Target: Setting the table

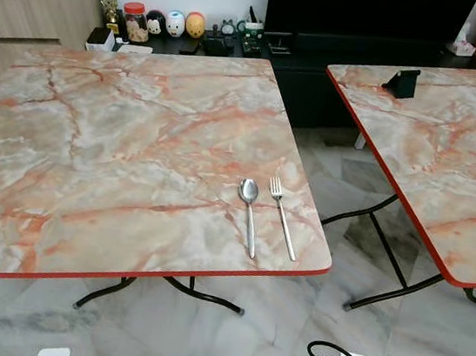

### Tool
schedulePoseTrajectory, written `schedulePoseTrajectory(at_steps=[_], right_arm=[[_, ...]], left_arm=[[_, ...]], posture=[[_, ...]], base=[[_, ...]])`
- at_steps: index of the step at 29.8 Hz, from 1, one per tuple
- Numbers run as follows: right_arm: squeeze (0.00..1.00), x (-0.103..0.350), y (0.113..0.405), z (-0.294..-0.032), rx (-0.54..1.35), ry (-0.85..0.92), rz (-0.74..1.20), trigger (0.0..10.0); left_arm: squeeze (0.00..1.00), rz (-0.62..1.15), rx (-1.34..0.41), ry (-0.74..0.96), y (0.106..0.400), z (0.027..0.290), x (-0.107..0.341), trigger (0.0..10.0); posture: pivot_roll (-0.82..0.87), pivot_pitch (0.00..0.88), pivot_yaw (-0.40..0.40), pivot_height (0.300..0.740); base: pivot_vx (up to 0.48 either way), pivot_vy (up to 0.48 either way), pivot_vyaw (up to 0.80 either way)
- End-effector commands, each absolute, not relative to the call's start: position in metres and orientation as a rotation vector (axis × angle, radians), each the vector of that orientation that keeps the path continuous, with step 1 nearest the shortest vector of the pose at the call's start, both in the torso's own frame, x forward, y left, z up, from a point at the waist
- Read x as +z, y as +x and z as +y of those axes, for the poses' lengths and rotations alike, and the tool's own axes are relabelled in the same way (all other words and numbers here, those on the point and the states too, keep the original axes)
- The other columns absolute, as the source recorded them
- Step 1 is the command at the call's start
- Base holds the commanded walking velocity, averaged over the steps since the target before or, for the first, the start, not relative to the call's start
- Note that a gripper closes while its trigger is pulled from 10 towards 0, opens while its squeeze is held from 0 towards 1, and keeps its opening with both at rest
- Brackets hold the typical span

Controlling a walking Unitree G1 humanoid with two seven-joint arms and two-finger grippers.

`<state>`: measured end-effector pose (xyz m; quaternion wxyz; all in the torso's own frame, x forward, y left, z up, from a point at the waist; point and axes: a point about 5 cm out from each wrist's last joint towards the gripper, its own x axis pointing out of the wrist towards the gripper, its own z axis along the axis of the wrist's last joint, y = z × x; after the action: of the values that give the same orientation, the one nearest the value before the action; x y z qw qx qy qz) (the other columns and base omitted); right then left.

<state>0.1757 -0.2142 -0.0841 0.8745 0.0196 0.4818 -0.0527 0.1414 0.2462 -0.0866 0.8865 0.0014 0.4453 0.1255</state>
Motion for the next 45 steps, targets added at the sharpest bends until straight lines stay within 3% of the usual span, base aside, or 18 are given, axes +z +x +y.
schedulePoseTrajectory(at_steps=[1,33,45], right_arm=[[0.0,-0.0841,0.1755,-0.2145,-0.116,0.045,1.003,10.0],[0.0,-0.0839,0.176,-0.2138,-0.117,0.058,0.996,10.0],[0.0,-0.084,0.1759,-0.2135,-0.117,0.059,0.996,10.0]], left_arm=[[0.0,0.932,0.258,0.019,0.1385,0.2459,-0.0876,10.0],[0.0,0.913,0.26,0.027,0.1429,0.2439,-0.0861,10.0],[0.0,0.916,0.256,0.057,0.1428,0.2447,-0.0858,10.0]], posture=[[-0.04,0.0,0.051,0.74],[-0.04,0.0,0.053,0.74],[-0.04,0.0,0.055,0.74]], base=[[0.0,0.0,0.0],[0.0,0.0,0.0],[0.0,0.273,0.0]])
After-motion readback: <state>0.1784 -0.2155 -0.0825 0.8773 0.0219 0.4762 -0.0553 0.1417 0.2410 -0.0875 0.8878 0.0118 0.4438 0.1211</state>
